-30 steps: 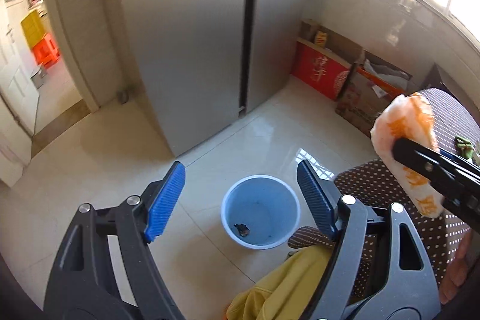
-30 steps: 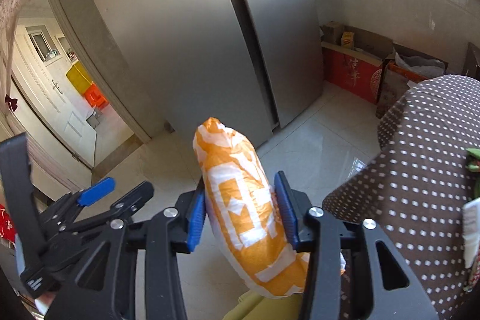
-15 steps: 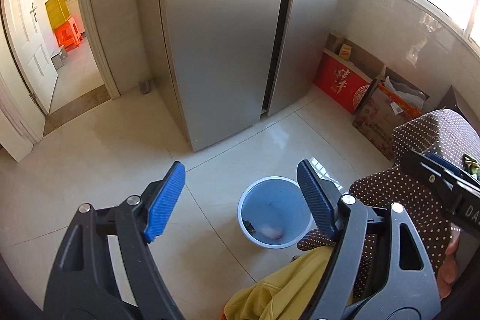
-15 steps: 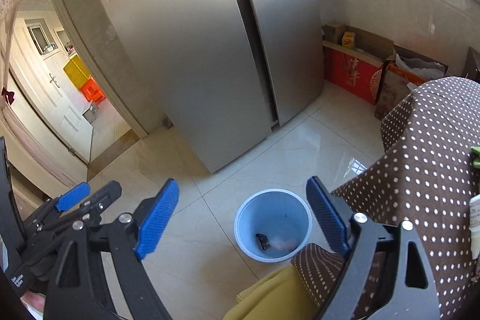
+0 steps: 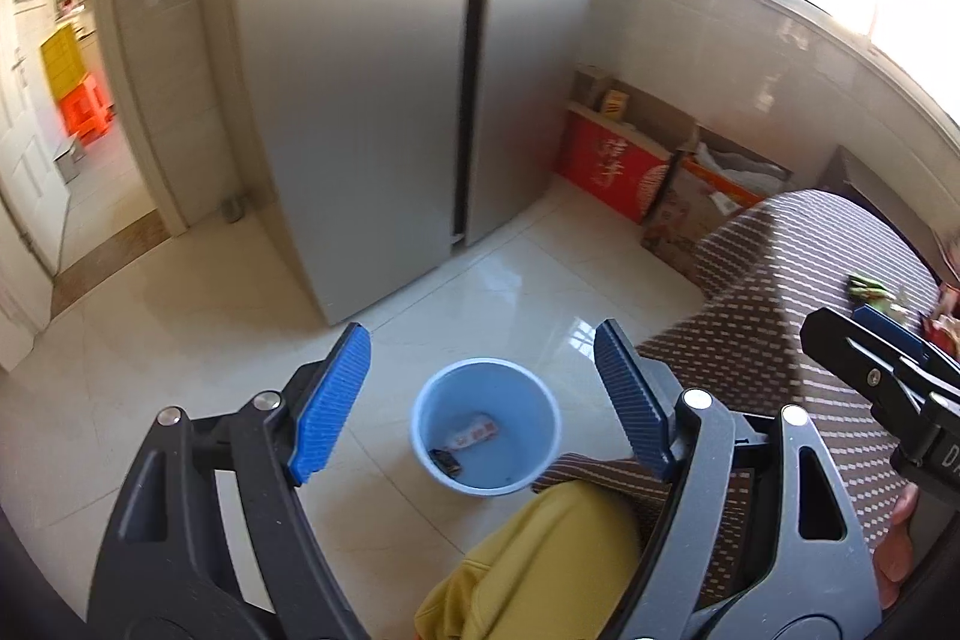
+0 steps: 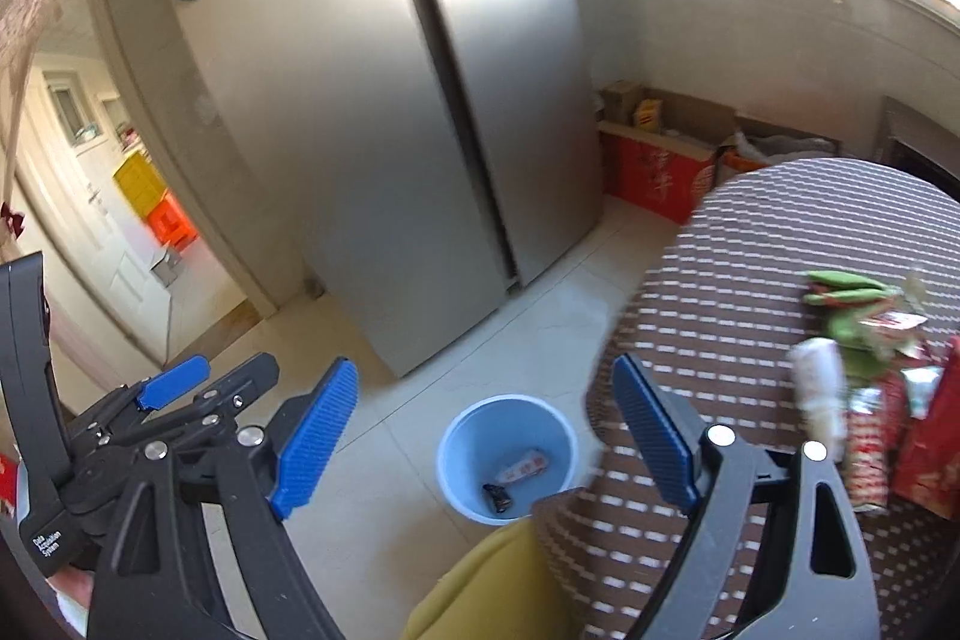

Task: Collect trash
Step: 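Grasp the red-and-white checkered wrapper on the table with the right gripper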

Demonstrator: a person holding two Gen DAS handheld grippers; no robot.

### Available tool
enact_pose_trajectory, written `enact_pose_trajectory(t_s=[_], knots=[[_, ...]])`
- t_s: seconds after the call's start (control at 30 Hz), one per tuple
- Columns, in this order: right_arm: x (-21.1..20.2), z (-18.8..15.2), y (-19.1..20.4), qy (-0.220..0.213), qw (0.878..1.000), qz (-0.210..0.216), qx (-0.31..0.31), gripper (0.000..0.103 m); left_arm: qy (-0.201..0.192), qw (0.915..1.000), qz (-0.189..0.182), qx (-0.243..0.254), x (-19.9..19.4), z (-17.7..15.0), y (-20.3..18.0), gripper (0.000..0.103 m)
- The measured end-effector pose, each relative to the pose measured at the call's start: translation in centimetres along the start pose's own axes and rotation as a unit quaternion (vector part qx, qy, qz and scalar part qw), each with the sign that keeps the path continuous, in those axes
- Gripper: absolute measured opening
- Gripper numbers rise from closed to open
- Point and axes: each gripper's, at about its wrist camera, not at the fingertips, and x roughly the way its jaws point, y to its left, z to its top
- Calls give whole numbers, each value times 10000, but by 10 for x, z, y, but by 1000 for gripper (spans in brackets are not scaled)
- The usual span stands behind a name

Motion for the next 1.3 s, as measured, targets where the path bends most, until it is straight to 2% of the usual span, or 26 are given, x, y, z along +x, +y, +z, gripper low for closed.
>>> enact_pose_trajectory(t_s=[0.2,0.4,0.5,0.67,0.7,0.77,0.83,0.9,0.93,0.97,1.07,1.3], knots=[[-25,-8,-46,-179,9980,-442,405,85,3,9984,-428,371,-6,-5,-46,76],[-41,-25,-98,-226,9908,-860,1020,85,131,9947,-755,692,-5,-14,-88,76],[-45,-36,-121,-145,9871,-880,1329,85,241,9922,-893,839,-2,-19,-104,76],[-50,-48,-139,-138,9855,-902,1431,84,387,9885,-1002,1068,2,-28,-124,76],[-50,-49,-141,-127,9852,-965,1411,81,409,9879,-1015,1099,2,-29,-127,76],[-48,-51,-141,-35,9846,-1179,1288,61,440,9871,-1037,1134,3,-31,-128,76],[-42,-53,-144,120,9830,-1333,1256,52,466,9868,-1042,1150,4,-32,-129,76],[-39,-52,-147,155,9825,-1274,1347,48,496,9867,-1032,1151,4,-33,-129,76],[-38,-52,-148,192,9822,-1319,1323,33,511,9868,-1023,1146,5,-33,-129,76],[-37,-51,-150,246,9810,-1432,1284,23,532,9869,-1014,1137,6,-33,-129,76],[-36,-50,-154,280,9816,-1412,1254,17,577,9863,-1042,1141,10,-30,-133,76],[-59,-49,-157,35,9838,-1204,1331,16,548,9814,-1287,1314,8,-24,-155,76]])
